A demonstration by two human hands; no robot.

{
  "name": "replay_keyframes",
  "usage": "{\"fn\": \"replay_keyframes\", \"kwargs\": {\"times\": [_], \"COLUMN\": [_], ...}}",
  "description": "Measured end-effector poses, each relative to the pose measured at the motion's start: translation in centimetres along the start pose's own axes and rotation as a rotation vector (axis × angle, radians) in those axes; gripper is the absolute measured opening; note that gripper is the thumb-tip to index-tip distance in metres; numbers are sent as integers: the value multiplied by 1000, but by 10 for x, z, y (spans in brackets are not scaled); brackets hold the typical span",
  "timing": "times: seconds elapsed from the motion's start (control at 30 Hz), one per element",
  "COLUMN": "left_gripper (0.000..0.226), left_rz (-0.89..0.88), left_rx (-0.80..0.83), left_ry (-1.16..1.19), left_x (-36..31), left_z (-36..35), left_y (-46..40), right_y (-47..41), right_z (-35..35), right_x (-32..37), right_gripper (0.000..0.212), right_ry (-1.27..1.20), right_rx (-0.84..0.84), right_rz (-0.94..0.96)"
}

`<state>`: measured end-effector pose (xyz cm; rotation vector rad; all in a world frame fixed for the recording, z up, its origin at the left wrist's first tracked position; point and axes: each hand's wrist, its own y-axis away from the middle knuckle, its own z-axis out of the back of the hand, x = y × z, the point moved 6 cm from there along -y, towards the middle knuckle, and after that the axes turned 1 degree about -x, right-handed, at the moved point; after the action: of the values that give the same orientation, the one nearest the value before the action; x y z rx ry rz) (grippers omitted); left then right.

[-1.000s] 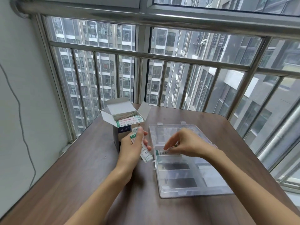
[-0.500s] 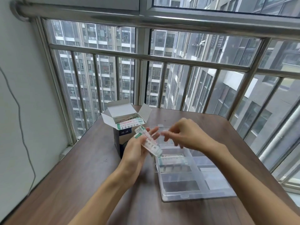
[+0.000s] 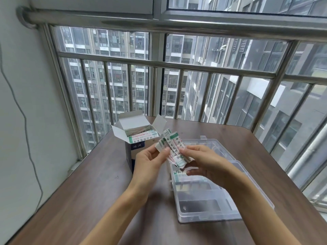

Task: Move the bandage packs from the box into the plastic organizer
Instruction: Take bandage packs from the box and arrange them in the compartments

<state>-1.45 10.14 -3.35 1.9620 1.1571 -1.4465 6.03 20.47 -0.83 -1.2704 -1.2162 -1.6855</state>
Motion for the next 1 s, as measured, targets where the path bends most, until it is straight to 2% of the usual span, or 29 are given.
{"fn": "replay_keyframes", "kwargs": {"times": [0.13,0.23,0.37,0.53,0.67,0.77,0.83,0.93,1.0], "left_gripper": [16,14,12,11,16,20,21,23,24], "left_rz": [-20,-26,13,3,135,82,19,-6,9], "left_rx": [-58,-72,-61,-158,-50,-81,-139,-183,-171], "left_ry": [-29,-89,-134,-117,36,-19,-64,-92,-88], "left_x": [1,1,2,0,3,-2,-6,-10,-10], "left_z": [7,7,7,13,3,7,13,17,16], "left_y": [0,1,3,5,5,3,3,3,3], "right_y": [-2,-5,-5,-1,-3,-1,-3,-15,-20], "right_z": [2,5,11,7,17,40,55,54,44], "right_x": [-1,0,2,6,8,14,18,10,7], "right_gripper": [23,20,12,11,16,21,22,26,26], "right_ry": [56,141,101,135,212,163,325,809,979], "right_rx": [-33,-96,-199,-160,-346,-446,-405,-168,-52], "right_rz": [15,102,194,239,348,404,347,179,158]}}
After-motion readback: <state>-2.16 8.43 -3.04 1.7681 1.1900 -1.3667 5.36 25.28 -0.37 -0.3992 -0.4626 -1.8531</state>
